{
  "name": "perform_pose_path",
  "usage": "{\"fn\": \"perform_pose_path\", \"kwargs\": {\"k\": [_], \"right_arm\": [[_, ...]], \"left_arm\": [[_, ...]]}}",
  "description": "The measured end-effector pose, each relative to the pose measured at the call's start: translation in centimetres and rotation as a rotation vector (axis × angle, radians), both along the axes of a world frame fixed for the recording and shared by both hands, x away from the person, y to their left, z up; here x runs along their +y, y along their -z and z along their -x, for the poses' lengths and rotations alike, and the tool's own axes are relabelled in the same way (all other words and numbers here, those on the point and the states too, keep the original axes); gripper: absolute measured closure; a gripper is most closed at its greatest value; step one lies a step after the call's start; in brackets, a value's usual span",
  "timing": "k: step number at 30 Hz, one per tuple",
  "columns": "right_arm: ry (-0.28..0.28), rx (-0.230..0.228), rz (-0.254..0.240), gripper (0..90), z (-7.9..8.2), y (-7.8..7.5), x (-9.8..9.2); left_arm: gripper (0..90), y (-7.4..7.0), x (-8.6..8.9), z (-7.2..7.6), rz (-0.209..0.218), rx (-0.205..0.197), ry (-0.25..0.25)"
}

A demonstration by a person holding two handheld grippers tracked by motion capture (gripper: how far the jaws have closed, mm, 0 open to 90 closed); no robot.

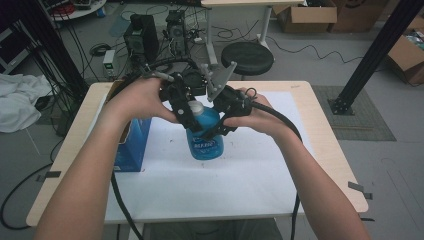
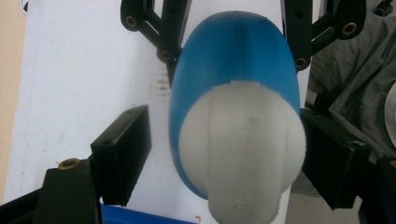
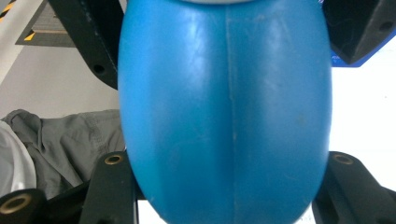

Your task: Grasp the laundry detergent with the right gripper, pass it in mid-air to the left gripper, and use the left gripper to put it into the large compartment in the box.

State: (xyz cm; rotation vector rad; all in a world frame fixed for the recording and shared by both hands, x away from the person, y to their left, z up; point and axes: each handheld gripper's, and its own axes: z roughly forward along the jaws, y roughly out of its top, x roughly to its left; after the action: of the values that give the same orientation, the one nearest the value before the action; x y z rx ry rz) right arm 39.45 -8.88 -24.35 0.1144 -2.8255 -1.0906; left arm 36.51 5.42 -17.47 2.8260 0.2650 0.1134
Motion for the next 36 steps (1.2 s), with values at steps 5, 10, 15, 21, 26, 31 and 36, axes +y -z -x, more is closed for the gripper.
{"fn": "perform_pose_path", "kwargs": {"k": [5,10,15,21,26,31,36], "right_arm": [[0.001,0.026,0.0,44.7,0.22,-0.01,0.08],[0.008,0.033,0.003,44.7,0.32,-0.04,0.05],[-0.002,0.029,0.002,44.7,0.29,0.02,0.07],[0.0,0.033,0.001,44.7,0.25,0.02,0.03],[0.022,0.043,0.001,44.7,0.36,0.24,0.13],[0.0,0.044,0.002,44.6,0.16,0.29,0.03],[0.003,0.056,-0.007,44.5,0.13,0.24,-0.04]], "left_arm": [[25.0,0.18,-0.21,-0.01,-0.008,0.004,0.008],[26.6,0.42,-0.46,0.05,-0.014,0.009,0.013],[29.1,0.42,-0.66,0.02,-0.017,0.009,0.015],[33.3,0.53,-0.78,0.06,-0.023,0.011,0.026],[37.4,0.6,-0.86,0.07,-0.029,0.006,0.038],[37.7,0.59,-0.84,0.06,-0.024,0.005,0.043],[38.2,0.44,-0.74,0.15,-0.007,-0.009,0.049]]}}
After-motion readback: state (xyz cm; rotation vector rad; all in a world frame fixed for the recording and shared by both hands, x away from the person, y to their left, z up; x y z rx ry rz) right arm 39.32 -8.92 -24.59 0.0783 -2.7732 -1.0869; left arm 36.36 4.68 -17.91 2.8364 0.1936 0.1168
